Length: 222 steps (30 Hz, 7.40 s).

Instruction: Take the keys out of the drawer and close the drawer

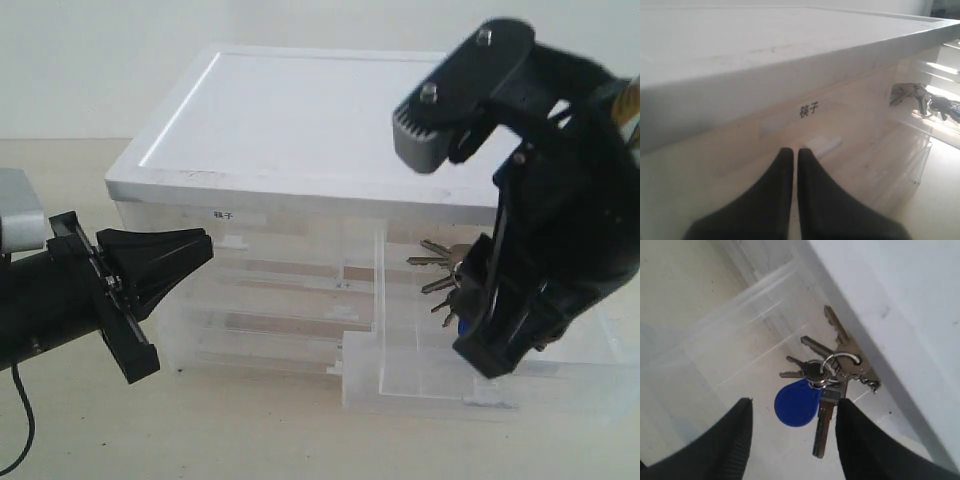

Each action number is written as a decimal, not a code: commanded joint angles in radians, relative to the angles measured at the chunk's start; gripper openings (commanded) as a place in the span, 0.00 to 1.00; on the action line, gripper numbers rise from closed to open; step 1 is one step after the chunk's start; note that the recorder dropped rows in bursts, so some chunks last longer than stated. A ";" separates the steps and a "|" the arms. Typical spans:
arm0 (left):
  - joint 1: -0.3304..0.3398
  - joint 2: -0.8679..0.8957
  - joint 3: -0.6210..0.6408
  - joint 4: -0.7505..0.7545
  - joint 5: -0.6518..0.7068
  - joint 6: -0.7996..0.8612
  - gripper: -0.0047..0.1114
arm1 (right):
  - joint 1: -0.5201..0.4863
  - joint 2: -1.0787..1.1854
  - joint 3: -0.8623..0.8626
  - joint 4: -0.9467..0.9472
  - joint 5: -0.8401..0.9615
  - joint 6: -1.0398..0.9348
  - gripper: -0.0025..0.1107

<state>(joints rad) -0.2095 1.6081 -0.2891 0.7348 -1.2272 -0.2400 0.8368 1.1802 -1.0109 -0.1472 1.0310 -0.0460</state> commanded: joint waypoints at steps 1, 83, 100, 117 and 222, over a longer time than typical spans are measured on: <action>-0.002 0.004 -0.008 -0.014 0.006 -0.013 0.08 | 0.001 0.020 0.082 -0.095 -0.100 0.119 0.43; -0.002 0.004 -0.008 0.044 0.006 -0.051 0.08 | 0.094 0.048 0.091 -0.423 -0.189 0.339 0.02; -0.002 0.004 -0.008 0.047 0.006 -0.051 0.08 | 0.094 -0.105 0.035 -0.430 -0.197 0.316 0.02; -0.002 -0.041 0.010 0.059 0.006 -0.049 0.08 | 0.219 0.010 -0.088 -0.424 -0.359 0.299 0.02; -0.172 -0.188 -0.061 0.472 0.358 -0.452 0.08 | 0.219 0.074 -0.118 -0.445 -0.300 0.311 0.38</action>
<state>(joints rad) -0.2944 1.3981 -0.3384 1.2409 -0.9692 -0.7225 1.0577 1.2997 -1.1236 -0.5837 0.7101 0.2624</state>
